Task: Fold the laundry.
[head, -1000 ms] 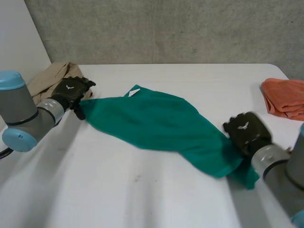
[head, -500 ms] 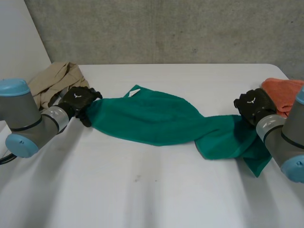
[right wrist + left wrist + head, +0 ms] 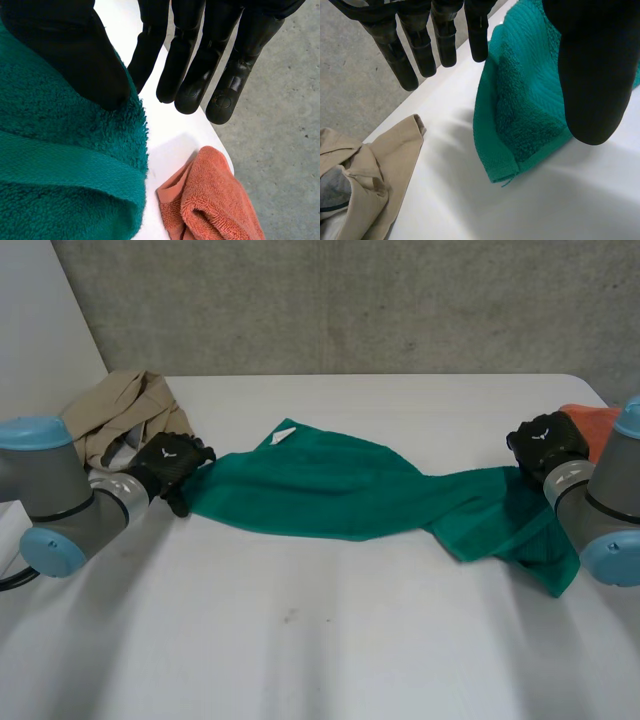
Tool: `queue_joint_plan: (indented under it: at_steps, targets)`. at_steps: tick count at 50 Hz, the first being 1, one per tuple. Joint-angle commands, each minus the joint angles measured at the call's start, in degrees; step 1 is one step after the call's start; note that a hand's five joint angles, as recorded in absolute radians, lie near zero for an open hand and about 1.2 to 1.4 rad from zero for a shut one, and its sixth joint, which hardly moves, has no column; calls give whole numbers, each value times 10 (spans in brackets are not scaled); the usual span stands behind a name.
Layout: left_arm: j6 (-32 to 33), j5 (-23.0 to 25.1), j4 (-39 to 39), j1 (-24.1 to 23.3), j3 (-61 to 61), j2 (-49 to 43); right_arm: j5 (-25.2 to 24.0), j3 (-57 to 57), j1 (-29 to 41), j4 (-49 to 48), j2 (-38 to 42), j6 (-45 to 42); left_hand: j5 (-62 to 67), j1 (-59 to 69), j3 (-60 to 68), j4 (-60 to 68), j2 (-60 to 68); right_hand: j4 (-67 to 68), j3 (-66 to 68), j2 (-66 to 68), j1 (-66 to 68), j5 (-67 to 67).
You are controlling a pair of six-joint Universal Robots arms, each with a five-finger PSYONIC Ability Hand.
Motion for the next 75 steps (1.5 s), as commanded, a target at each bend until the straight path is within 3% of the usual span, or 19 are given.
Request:
queue_joint_plan:
  at_steps: [1,17,26,36,45,48,53,55,63,75]
  targets:
    - [1,-2,-1,0,16,-19,0,8,1,0,-3,1,37,43,42,39,40,119,124,125,234,137]
    - [0,-4,0,0,74,-61,0,28,0,0,-3,0,133,139,138,135,136,119,124,125,234,137]
    - [-3,-7,4,-2,82,-63,0,33,0,1,-6,0,392,398,396,394,394,119,124,125,234,137]
    - [-7,-12,6,-14,82,-55,0,38,0,2,-6,0,347,353,351,349,349,119,124,125,234,137]
    - [-7,-14,6,-15,76,-59,0,43,1,1,-5,0,177,183,182,179,180,119,124,125,234,137]
    - [-7,-15,6,-15,76,-60,0,43,1,1,-5,0,193,199,198,195,196,119,124,125,234,137]
    - [-7,-19,4,-16,74,-55,1,43,1,2,-6,-1,544,550,549,546,547,119,124,125,234,137]
    - [-7,-29,2,-18,73,-49,2,43,1,2,-7,-1,602,608,607,604,605,119,124,125,234,137]
    - [-11,-122,0,-41,17,43,4,42,0,35,-41,-5,602,608,607,604,605,119,124,125,234,137]
    - [-41,-126,-48,-42,-162,300,-23,44,-6,172,-166,-20,602,608,607,604,605,119,124,125,234,137]
